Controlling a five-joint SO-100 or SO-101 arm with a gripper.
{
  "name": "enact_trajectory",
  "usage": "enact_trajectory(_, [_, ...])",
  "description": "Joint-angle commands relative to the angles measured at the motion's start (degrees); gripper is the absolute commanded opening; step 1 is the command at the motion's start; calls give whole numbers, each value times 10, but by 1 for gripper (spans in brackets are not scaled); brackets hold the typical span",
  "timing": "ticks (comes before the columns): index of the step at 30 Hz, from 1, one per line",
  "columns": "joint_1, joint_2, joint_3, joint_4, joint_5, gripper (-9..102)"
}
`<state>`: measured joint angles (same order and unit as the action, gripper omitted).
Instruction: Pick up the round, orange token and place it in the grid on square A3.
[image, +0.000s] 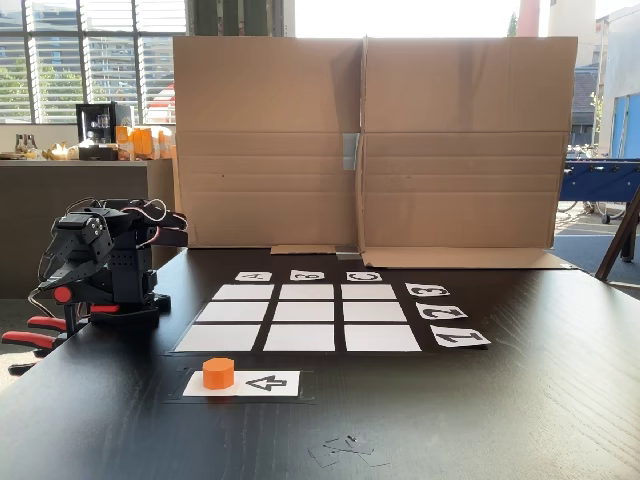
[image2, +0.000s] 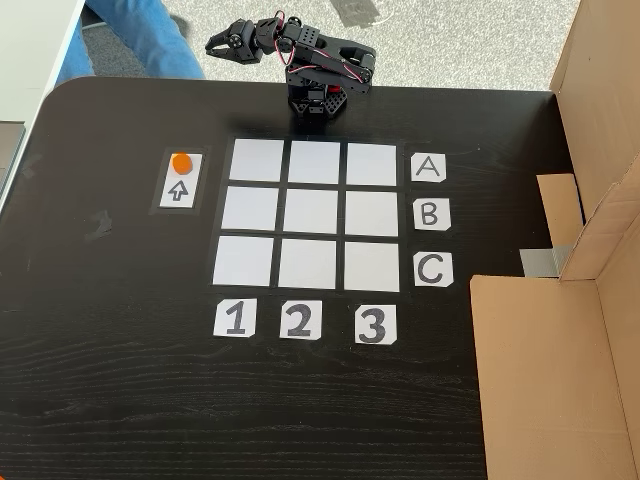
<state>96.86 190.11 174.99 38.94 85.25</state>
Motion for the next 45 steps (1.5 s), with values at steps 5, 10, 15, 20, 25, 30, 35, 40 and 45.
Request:
enact_trajectory(5, [1, 5, 2, 3, -1, 0])
enact_trajectory(10, [1, 5, 2, 3, -1, 0])
enact_trajectory(15, [1, 5, 2, 3, -1, 0])
enact_trajectory(20, [1, 5, 2, 3, -1, 0])
enact_trajectory(25, [-4, -5, -2, 3, -3, 0])
enact_trajectory(30, [-14, -83, -57, 5, -9, 0])
enact_trajectory(35, [-47, -161, -178, 81, -8, 1])
enact_trajectory(40, [-91, -229, -303, 185, -7, 5])
enact_trajectory(45, [-121, -338, -425, 236, -9, 11])
